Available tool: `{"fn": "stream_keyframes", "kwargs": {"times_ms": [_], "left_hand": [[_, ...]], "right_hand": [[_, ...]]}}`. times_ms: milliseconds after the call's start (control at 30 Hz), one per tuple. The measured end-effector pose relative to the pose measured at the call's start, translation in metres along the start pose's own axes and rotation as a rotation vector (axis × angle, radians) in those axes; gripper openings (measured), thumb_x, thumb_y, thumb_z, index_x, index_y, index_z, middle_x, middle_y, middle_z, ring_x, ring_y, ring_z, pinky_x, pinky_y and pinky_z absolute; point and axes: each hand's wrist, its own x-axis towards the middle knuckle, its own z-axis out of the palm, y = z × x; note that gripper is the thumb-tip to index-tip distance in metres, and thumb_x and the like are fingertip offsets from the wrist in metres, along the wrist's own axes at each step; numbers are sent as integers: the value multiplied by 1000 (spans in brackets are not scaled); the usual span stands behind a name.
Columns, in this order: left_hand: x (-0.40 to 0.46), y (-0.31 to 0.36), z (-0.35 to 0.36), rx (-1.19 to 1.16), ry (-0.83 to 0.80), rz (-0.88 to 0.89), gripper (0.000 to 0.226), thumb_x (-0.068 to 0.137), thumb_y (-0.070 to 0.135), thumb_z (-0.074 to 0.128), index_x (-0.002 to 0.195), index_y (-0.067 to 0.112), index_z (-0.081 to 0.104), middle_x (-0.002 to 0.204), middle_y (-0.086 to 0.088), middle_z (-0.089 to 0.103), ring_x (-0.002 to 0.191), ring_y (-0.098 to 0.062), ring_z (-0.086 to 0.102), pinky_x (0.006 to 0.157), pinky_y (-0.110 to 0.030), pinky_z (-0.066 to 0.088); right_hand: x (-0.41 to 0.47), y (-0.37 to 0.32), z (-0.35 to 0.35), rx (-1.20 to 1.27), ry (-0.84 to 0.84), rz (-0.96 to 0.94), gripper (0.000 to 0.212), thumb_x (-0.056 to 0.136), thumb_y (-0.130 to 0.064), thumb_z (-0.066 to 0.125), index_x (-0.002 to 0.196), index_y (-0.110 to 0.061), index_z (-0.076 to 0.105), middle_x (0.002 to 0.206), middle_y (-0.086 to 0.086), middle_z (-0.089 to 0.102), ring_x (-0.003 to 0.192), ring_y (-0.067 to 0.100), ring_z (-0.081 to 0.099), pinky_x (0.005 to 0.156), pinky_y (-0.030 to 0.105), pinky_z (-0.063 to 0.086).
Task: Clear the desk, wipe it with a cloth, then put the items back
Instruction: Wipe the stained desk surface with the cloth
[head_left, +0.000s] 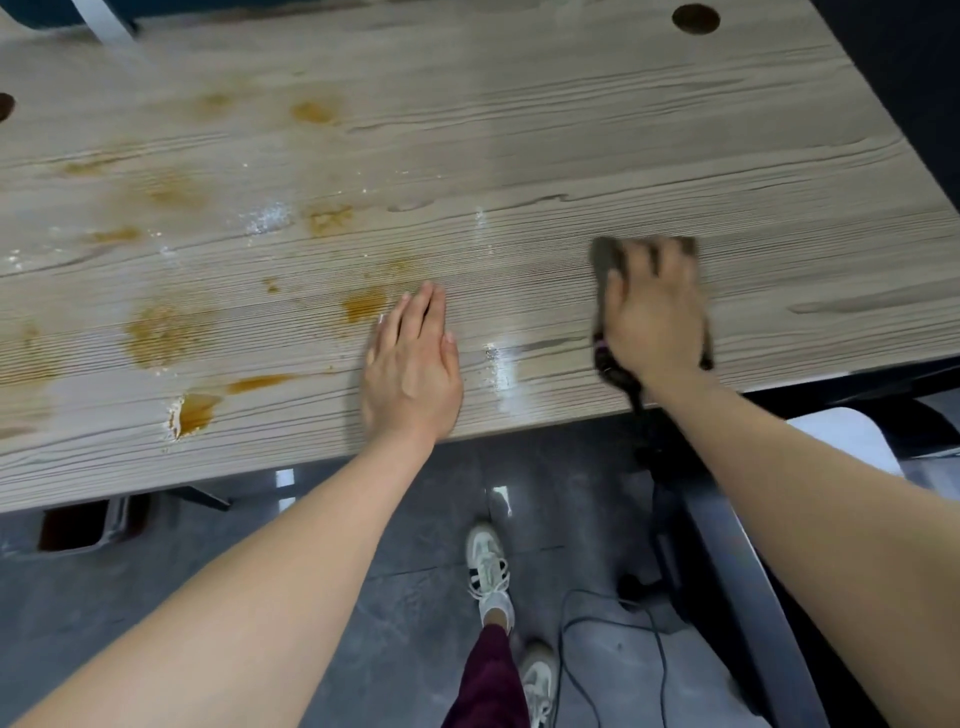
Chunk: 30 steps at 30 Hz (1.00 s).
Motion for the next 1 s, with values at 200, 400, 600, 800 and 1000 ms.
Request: {"fn": "stream_keyframes", "kwargs": {"times_ms": [200,400,600,800,1000], "left_hand": [[0,2,1,-2,5,-3,50,101,31,19,150,22,16,157,7,16,144,-13,12,117,-32,7],[1,1,0,-9,2,0,49,102,31,20,150,24,17,157,9,17,144,-11,13,116,-30,8],[0,0,1,16,8,-1,50,101,31,20,150,23,17,157,7,17,144,-13,13,117,-33,9],[0,3,-1,-2,4,-10,49,101,31,20,150,23,17,157,8,15,144,-12,12,117,-31,8],[1,1,0,-6,6,8,51,100,30,22,150,22,17,157,7,16,144,-13,13,118,-32,9]], "right_hand": [[-10,-41,6,-127,-36,219,42,91,-19,42,127,1,48,126,23,49,111,38,47,90,43,38],[-34,-92,14,124,-72,-197,37,89,-20,51,121,-2,57,117,17,57,106,33,53,87,40,43],[12,0,7,-67,-24,157,39,96,-28,39,127,-7,51,129,20,48,113,37,46,92,45,37],[-29,-105,20,31,-41,26,43,88,-22,43,124,-1,55,120,21,56,109,37,53,96,44,43],[-16,-56,11,161,-86,-223,41,93,-30,41,123,-11,60,120,12,58,105,31,54,86,38,44]]}}
